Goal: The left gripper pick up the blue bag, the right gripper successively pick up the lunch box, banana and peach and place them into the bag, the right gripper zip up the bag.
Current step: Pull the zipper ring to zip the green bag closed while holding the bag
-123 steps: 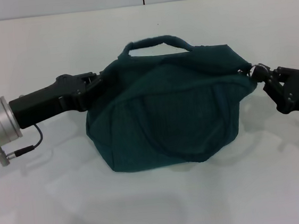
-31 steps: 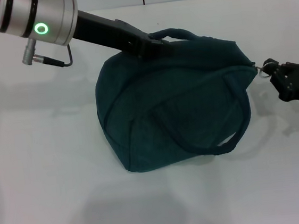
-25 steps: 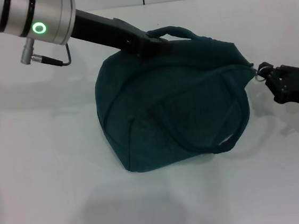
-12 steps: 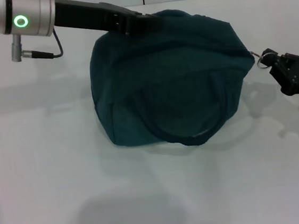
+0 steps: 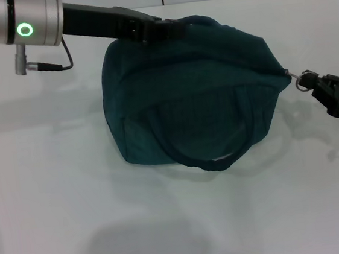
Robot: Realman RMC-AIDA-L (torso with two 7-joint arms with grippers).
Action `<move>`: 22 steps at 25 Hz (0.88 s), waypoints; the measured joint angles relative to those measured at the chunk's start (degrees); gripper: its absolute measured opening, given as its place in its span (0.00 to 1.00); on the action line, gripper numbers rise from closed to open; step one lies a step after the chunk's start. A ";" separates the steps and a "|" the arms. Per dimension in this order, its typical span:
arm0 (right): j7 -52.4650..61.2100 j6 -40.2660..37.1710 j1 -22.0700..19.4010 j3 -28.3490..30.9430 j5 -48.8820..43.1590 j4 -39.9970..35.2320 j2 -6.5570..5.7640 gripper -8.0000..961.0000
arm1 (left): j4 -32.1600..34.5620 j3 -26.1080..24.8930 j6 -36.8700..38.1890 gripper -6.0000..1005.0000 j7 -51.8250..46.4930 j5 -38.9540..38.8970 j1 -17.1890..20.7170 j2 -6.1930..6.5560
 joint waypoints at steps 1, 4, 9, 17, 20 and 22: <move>0.21 0.50 -0.09 0.11 0.00 0.00 -0.14 0.02 | 0.00 0.05 0.00 0.06 -0.04 -0.01 0.00 -0.01; 0.06 2.79 -0.23 0.37 0.02 -0.15 -0.05 0.02 | 0.00 0.23 0.00 0.06 -0.20 -0.04 -0.12 -0.02; -0.30 6.01 0.85 0.07 -0.91 -0.21 0.62 0.02 | 0.01 0.31 0.10 0.06 -0.48 -0.01 -0.31 -0.10; 0.85 3.26 0.19 0.35 -3.54 -0.24 -1.00 0.02 | -2.38 1.11 3.96 0.08 -2.00 -4.54 -0.44 -0.05; 3.88 2.54 -0.28 0.30 -3.59 -0.03 -3.00 0.02 | -4.07 1.18 5.00 0.11 -1.68 -6.70 -0.78 0.28; 6.67 0.80 -0.63 0.20 -3.63 0.03 -4.79 0.02 | -4.29 1.18 5.10 0.13 -1.63 -7.04 -0.78 0.36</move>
